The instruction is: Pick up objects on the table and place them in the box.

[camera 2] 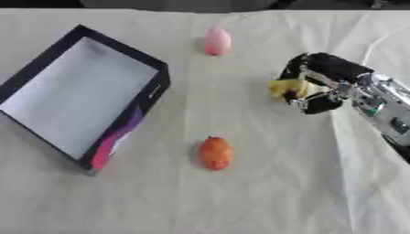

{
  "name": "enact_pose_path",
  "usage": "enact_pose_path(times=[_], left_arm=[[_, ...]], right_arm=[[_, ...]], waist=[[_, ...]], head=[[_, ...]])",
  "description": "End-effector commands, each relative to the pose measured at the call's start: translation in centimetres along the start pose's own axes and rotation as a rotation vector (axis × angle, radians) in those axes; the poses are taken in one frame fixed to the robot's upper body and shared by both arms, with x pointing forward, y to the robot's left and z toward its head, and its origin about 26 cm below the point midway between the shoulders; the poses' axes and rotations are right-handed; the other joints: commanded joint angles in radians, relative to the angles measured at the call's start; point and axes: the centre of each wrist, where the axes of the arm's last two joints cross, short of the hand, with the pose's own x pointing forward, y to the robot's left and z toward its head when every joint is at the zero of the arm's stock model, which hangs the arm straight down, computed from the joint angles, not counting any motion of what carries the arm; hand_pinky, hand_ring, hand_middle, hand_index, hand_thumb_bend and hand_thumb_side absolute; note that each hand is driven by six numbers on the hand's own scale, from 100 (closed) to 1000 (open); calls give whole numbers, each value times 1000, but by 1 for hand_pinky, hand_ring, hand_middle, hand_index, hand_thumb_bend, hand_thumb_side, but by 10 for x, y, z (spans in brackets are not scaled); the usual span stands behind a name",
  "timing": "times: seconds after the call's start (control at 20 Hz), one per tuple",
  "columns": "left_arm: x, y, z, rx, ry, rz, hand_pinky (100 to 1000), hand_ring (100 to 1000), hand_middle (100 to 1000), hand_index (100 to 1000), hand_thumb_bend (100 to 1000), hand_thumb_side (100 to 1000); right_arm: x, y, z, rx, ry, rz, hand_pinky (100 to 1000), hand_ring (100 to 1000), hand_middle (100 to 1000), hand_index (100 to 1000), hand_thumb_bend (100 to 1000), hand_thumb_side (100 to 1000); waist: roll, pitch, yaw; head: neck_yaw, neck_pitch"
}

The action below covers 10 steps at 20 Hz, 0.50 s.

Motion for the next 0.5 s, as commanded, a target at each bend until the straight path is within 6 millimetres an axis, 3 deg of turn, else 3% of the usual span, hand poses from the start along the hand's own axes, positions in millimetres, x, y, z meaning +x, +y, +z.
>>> enact_pose_path(times=[0.05,0.25,0.5], left_arm=[[6,3,-4,-10,-25,-10,853,734,782,895,143,738],[7,5,-5,-9,-29,-22,854,735,782,895,142,732],[8,11,-6,-6,-37,-50,853,735,782,895,140,722]], right_arm=[[9,-41,6,-84,-42,61,860,651,510,601,100,100],[39,-87,6,-165,-148,110,856,651,508,597,100,100],[85,-144,-8,-255,-307,154,848,641,502,596,182,100]], waist=[[-12,0,-3],[-14,-8,-6],[-18,-26,-12]], head=[[2,-1],[2,-1],[-8,-1]])
